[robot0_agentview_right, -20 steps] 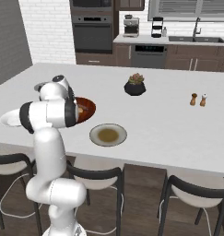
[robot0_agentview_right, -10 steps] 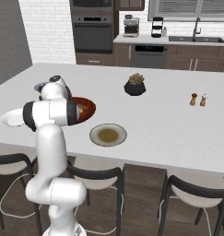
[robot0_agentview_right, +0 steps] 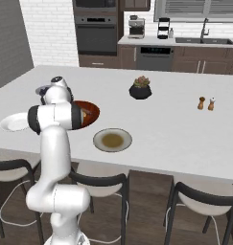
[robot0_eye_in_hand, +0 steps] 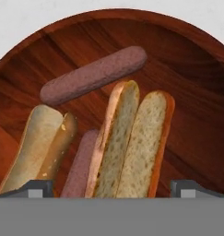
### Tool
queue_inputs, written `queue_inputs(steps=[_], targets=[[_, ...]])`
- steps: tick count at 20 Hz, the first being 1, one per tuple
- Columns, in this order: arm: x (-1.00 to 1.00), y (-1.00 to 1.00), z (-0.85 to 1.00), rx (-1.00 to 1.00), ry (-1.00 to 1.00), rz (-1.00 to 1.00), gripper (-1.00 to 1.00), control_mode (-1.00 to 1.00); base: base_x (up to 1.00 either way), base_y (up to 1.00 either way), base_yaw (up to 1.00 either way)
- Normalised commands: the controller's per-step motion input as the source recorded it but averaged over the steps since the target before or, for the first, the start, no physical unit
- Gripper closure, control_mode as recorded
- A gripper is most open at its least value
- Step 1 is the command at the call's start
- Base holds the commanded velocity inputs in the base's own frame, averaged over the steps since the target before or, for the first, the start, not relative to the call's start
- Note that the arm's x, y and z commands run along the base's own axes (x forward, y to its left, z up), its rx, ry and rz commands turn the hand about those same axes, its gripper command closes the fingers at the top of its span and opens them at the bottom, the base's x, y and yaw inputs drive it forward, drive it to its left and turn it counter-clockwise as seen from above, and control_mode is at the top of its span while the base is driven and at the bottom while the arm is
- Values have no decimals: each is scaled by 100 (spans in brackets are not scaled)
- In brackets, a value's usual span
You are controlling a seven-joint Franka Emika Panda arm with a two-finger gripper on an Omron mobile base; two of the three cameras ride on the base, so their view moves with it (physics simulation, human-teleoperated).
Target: Place one bun and one sausage from the bowl on each plate.
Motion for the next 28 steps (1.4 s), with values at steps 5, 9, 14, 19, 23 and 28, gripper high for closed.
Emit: queue_inputs(steps=[5,9,14,19,23,28], targets=[[0,0,-21,0,10,0,-100,-100,0,0,0],[3,0,-21,0,6,0,-100,-100,0,0,0],[0,0,-22,0,5,0,-100,-100,0,0,0],[0,0,-22,0,5,0,-100,-100,0,0,0],[0,0,-14,0,4,0,-100,-100,0,0,0],[0,0,-11,0,4,0,-100,-100,0,0,0]])
